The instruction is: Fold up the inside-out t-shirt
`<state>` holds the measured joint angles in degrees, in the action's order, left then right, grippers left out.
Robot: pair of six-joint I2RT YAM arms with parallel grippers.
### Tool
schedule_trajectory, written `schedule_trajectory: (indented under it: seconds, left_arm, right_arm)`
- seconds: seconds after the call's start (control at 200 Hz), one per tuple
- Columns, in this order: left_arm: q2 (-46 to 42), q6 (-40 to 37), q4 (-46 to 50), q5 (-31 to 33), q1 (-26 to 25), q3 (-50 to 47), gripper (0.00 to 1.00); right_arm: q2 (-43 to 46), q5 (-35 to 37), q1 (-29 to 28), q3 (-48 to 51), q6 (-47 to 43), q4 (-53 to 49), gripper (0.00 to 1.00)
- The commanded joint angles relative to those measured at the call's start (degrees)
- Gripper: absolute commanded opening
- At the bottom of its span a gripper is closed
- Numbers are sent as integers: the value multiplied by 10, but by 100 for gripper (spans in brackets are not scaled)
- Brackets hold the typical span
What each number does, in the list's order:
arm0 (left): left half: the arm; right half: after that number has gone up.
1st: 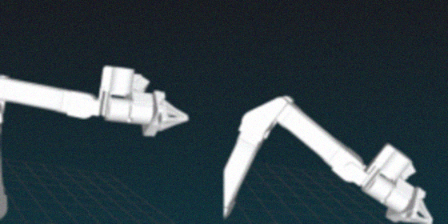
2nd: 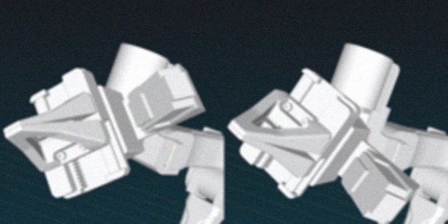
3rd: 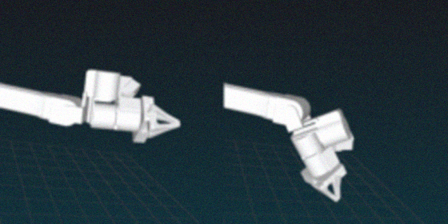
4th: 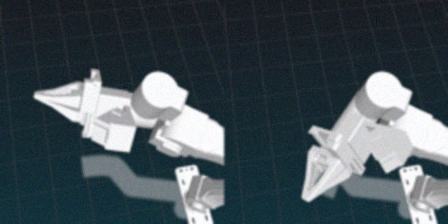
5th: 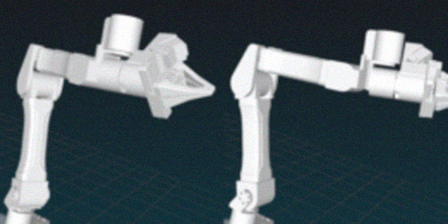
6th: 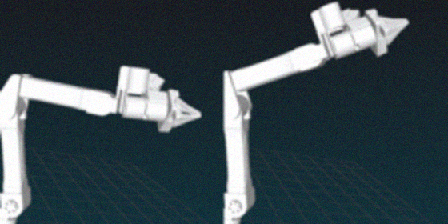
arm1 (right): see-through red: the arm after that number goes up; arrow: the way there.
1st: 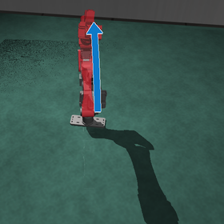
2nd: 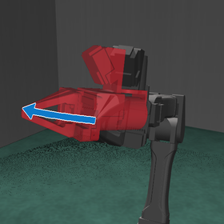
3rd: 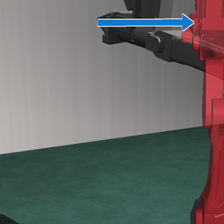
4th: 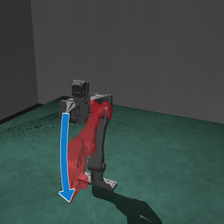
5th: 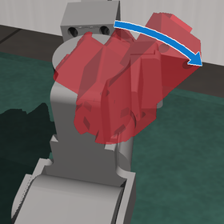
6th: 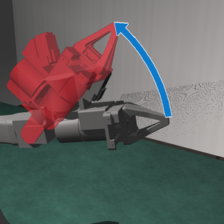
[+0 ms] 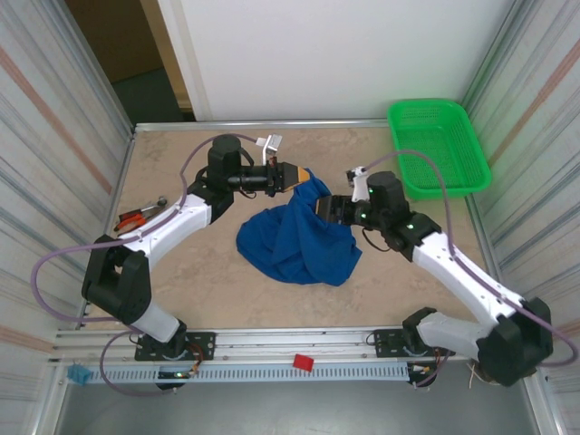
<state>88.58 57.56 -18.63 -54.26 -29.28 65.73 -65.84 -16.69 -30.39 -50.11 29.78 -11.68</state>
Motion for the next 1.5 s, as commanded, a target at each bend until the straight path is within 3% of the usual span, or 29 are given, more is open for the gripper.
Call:
schedule_trajectory:
  seconds: [0.0,0.04,0.075,0.125,0.165,0.431,0.551,0.596,0.651,0.696,0.862,1.022,1.107,1.308,1.493]
  left_arm:
    - [-37,8,-29,-19,-4,7,0]
    - [-39,8,-27,-18,-6,7,0]
    - [-40,7,-25,-16,-6,7,0]
    - [-42,5,-19,-5,-5,3,0]
    - [-43,3,-13,5,-1,-3,0]
    - [-36,-3,-9,71,57,-82,0]
    - [-15,-4,-15,90,75,-102,0]
    - [-4,-6,-18,85,77,-99,14]
    - [3,-15,-9,83,78,-91,34]
    - [0,-34,10,84,78,-84,44]
    - [-78,-157,161,145,72,-67,57]
    - [-138,-341,326,266,-9,-21,60]
    - [-132,-403,354,305,-54,-3,60]
    - [-89,-431,354,342,-78,20,60]
    - [-54,-448,356,334,-80,41,61]
  right_arm:
    - [-43,-24,-2,-10,-25,38,62]
    - [-62,-31,-1,-10,-23,58,58]
    - [-77,-39,1,-14,-21,70,47]
    - [-89,-60,6,-23,-18,79,16]
    - [-88,-80,12,-27,-17,83,0]
    - [36,-284,94,18,6,120,0]
    - [86,-371,113,44,46,196,0]
    - [89,-387,112,45,54,211,0]
    - [87,-389,110,43,55,212,0]
    - [82,-386,110,45,52,212,0]
    - [60,-382,114,49,51,217,0]
    - [46,-384,115,49,51,221,0]
    - [40,-386,115,50,51,222,0]
    - [44,-379,115,55,51,216,0]
    - [48,-375,115,57,52,215,0]
